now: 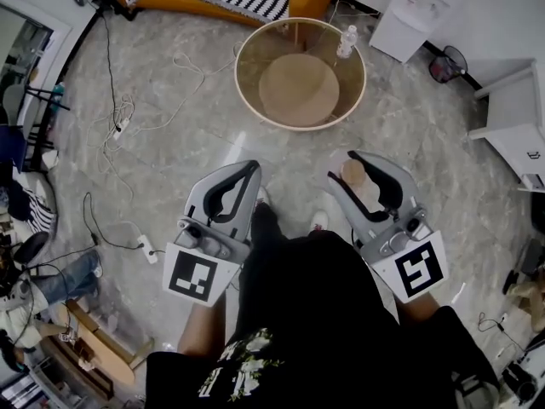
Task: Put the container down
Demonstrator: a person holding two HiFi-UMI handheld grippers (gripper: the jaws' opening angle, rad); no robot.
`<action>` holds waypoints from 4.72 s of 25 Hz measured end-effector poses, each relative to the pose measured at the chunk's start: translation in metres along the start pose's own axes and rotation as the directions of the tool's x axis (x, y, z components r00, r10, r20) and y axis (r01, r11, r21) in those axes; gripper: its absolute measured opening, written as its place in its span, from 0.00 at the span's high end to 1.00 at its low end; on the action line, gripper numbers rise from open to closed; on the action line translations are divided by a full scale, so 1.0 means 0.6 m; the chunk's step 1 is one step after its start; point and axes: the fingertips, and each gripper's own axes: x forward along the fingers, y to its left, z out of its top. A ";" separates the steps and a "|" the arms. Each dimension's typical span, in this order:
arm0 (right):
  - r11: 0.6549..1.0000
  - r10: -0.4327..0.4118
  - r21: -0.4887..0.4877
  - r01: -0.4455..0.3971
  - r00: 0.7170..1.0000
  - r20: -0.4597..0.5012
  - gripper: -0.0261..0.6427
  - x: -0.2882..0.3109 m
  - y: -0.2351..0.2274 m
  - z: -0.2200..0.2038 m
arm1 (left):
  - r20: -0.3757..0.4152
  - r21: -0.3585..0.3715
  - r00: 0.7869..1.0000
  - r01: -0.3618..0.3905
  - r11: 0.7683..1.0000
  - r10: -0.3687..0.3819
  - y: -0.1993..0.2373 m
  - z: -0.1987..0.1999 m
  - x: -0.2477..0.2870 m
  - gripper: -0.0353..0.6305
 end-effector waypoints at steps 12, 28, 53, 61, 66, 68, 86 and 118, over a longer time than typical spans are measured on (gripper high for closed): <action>0.997 -0.079 0.000 0.079 0.997 -0.011 0.76 0.151 0.011 0.017 | -0.003 0.028 0.997 0.072 0.997 -0.072 0.159 -0.014 0.002 0.94; 0.960 -0.276 0.037 0.278 0.960 -0.043 0.76 0.267 0.045 0.004 | -0.007 0.044 0.976 0.218 0.975 -0.218 0.313 -0.058 -0.024 0.94; 0.970 -0.242 0.026 0.242 0.970 -0.014 0.76 0.316 -0.260 0.015 | -0.006 0.049 0.985 0.171 0.984 -0.170 0.357 0.021 0.255 0.93; 0.982 -0.182 0.051 0.182 0.983 0.000 0.76 0.321 -0.392 0.007 | -0.014 0.051 0.995 0.099 0.994 -0.099 0.357 0.050 0.377 0.93; 0.991 -0.122 0.050 0.121 0.993 0.004 0.76 0.326 -0.453 -0.009 | -0.024 0.062 0.999 0.025 0.998 -0.024 0.357 0.053 0.433 0.94; 0.995 -0.094 0.038 0.094 0.996 -0.001 0.76 0.338 -0.471 -0.016 | -0.027 0.060 1.000 0.001 0.998 0.000 0.362 0.049 0.452 0.94; 0.984 -0.158 0.066 0.163 0.985 -0.070 0.76 0.501 -0.553 -0.043 | -0.050 0.063 0.989 0.140 0.988 -0.137 0.498 0.031 0.574 0.94; 0.970 -0.181 0.090 0.227 0.915 -0.360 0.76 0.724 -0.698 -0.450 | -0.144 -0.042 0.948 0.281 0.959 -0.284 0.650 -0.283 0.857 0.94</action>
